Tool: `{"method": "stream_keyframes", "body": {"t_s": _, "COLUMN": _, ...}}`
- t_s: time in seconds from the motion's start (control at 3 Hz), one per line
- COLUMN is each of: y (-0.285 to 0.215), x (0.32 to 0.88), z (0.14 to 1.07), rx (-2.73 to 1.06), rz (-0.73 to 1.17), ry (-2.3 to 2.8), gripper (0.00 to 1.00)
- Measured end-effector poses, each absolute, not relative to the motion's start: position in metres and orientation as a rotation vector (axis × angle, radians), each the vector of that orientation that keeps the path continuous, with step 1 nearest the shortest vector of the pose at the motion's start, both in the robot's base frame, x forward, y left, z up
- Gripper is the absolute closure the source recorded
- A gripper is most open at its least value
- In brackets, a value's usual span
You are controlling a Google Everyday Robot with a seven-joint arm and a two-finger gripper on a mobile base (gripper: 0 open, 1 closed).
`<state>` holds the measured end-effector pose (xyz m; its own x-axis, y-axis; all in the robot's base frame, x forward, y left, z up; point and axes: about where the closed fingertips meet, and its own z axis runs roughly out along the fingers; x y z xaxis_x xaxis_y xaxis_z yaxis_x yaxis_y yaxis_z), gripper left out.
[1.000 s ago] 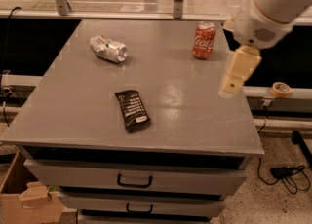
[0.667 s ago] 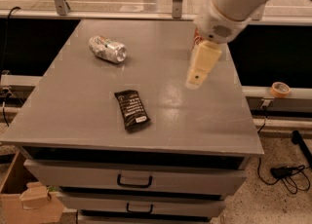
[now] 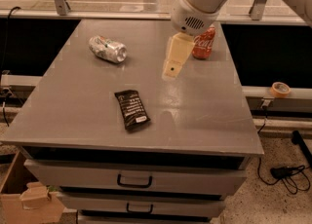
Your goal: Place 7up can upright
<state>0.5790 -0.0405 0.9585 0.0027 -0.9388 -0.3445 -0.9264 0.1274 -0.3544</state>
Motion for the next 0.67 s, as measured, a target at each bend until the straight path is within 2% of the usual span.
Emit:
{"method": "stream_keyframes", "body": {"t_s": 0.33, "y": -0.039, "x": 0.58, "z": 0.958, "rx": -1.782, "rz": -0.01, "ry": 1.909, "gripper": 0.0}}
{"method": "stream_keyframes", "body": {"t_s": 0.67, "y": -0.002, "x": 0.613, "z": 0.953, "rx": -1.75, "rz": 0.031, "ry": 1.867, "gripper": 0.0}}
